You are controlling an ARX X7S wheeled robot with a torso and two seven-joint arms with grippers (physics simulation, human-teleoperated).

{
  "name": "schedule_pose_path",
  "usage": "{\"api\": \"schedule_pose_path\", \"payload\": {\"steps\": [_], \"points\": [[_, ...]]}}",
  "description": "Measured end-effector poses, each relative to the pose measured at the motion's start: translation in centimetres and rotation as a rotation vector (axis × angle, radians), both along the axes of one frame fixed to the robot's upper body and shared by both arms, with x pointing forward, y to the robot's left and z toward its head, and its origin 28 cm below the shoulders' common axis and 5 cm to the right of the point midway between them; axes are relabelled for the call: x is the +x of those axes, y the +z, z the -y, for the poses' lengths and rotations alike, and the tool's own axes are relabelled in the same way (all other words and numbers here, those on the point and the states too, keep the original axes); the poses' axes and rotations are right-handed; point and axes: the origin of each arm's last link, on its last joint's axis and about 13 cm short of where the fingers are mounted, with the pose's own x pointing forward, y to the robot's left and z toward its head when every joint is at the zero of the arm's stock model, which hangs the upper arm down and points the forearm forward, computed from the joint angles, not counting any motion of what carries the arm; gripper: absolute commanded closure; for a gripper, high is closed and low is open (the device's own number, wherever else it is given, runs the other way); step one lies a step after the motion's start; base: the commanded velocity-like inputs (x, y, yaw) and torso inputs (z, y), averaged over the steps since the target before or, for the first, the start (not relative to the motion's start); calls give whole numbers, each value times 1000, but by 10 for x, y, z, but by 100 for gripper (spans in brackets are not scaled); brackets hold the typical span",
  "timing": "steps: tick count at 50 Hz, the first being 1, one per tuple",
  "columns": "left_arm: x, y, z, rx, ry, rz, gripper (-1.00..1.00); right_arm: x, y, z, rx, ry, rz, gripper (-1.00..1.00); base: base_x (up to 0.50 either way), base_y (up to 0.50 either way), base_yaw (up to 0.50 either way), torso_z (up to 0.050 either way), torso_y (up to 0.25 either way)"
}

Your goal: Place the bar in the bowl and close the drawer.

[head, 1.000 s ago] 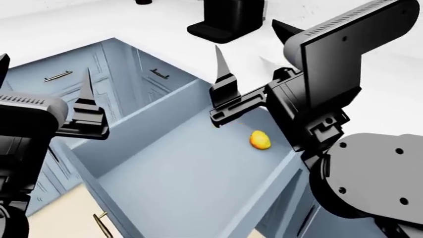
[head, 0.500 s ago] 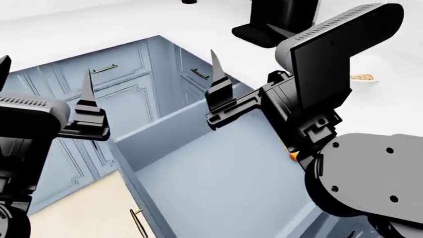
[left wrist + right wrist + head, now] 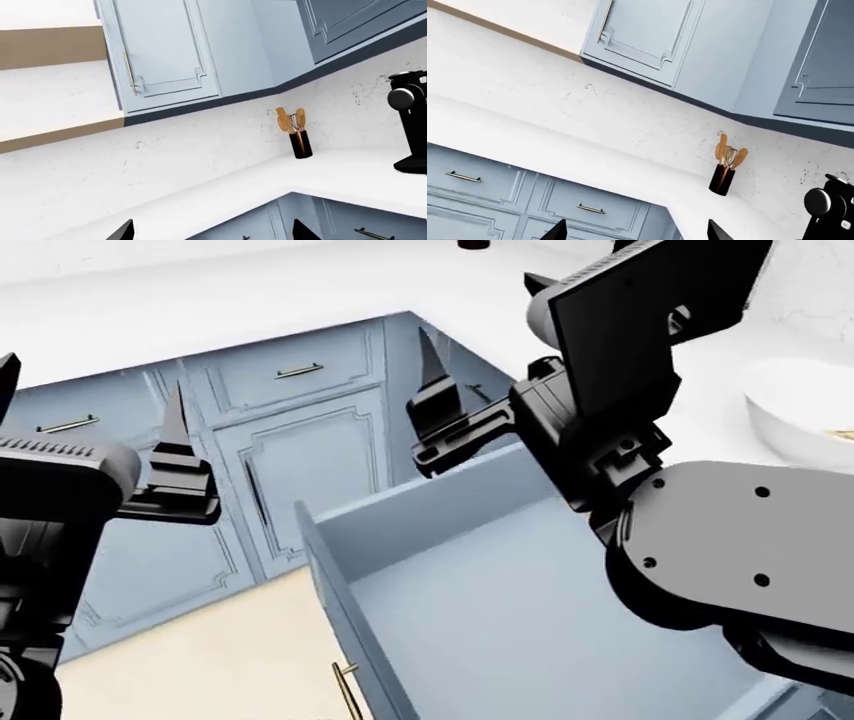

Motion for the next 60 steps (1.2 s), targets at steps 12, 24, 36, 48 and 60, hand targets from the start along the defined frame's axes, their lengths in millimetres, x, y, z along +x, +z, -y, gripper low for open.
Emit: {"api": "schedule_pose_path", "payload": {"steps": [12, 24, 36, 48, 60], "points": [[1, -1, 1, 2, 2, -1, -100, 1, 1, 2, -24, -40, -19, -100, 25, 10, 105, 0, 0], [1, 0, 0, 5, 4, 0, -100, -1, 5, 3, -32, -68, -40, -100, 307, -167, 0, 0, 0], [1, -1, 0, 8, 4, -1, -100, 1, 9, 1, -44, -70, -45, -100, 370, -202, 0, 0, 0], [0, -1, 0, 9, 5, -2, -100, 5, 23, -4, -81, -63, -25, -100, 0, 0, 0, 0, 0], [1, 0, 0, 9, 6, 0, -100, 18, 34, -10, -128, -56, -19, -100, 0, 0, 0, 0, 0]]}}
